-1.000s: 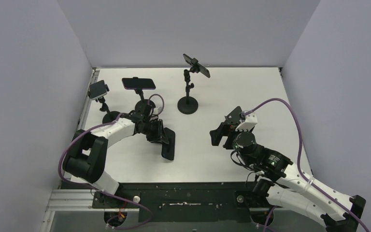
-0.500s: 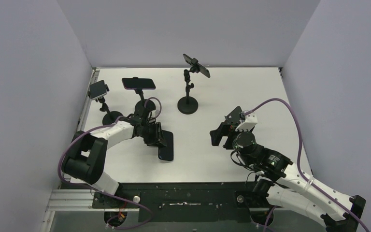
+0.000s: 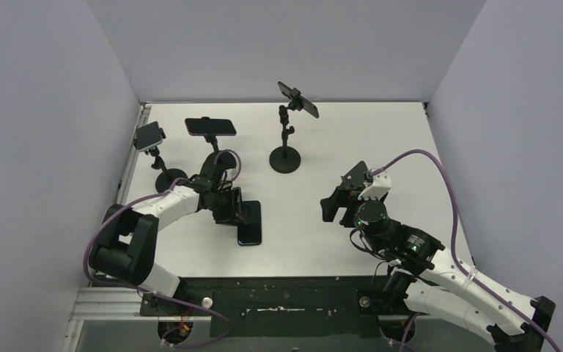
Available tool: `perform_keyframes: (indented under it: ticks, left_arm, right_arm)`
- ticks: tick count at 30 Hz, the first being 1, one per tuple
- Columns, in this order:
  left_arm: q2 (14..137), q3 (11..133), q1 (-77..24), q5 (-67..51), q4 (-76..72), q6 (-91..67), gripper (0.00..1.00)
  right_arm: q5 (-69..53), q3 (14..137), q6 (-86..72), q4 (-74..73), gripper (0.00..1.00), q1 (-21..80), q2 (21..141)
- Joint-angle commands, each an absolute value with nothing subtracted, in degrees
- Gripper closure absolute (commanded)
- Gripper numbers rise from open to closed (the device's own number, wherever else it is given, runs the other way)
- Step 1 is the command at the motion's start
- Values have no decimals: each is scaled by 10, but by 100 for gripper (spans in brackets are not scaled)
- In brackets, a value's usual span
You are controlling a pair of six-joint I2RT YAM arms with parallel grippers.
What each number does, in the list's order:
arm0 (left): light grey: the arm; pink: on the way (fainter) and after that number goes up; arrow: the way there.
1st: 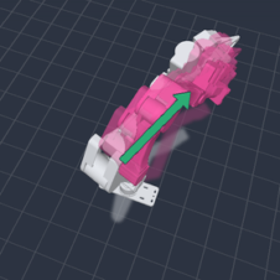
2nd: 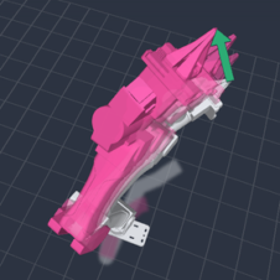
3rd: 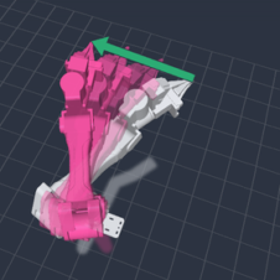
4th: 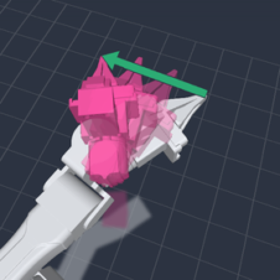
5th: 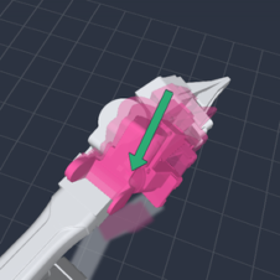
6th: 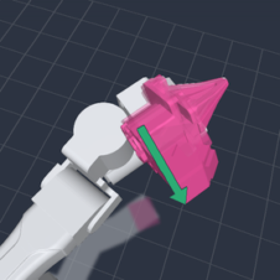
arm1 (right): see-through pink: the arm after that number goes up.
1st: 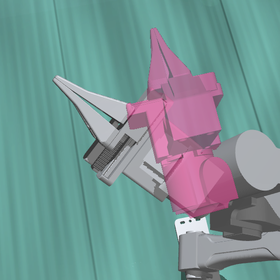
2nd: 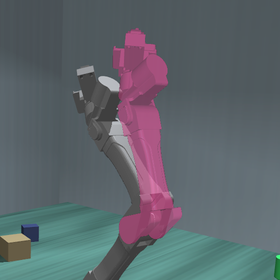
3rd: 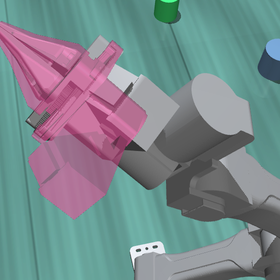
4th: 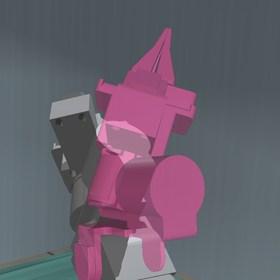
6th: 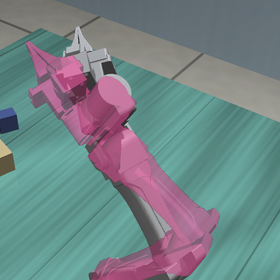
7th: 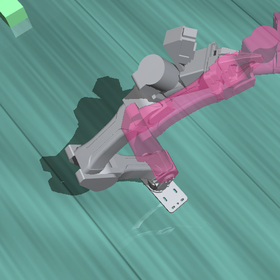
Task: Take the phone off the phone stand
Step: Place the phone at the center of the board.
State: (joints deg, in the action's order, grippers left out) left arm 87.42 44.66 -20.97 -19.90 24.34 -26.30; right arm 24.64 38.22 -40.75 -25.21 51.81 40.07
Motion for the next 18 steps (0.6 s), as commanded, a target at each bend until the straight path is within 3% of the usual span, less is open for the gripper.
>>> perform_keyframes:
  ticks: [1, 9, 10, 11, 12, 13, 18]
  left_arm:
    - [843, 454, -207, -201, 253, -253, 59]
    - [748, 499, -210, -187, 283, -240, 50]
    - [730, 502, -211, -187, 276, -238, 46]
    - [712, 501, -212, -181, 266, -238, 36]
    - [692, 496, -213, -172, 250, -240, 8]
    - [673, 489, -213, -161, 234, -242, 3]
    - [596, 450, -213, -121, 160, -242, 3]
  right_arm:
    - [272, 412, -403, -260, 0, 519, 396]
    - [294, 462, -397, -306, 0, 509, 442]
    - [298, 474, -402, -317, 0, 501, 455]
    - [298, 483, -401, -322, 0, 480, 466]
    - [288, 486, -398, -320, 0, 453, 472]
    - [271, 484, -396, -312, 0, 422, 474]
    - [94, 421, -400, -227, 5, 202, 459]
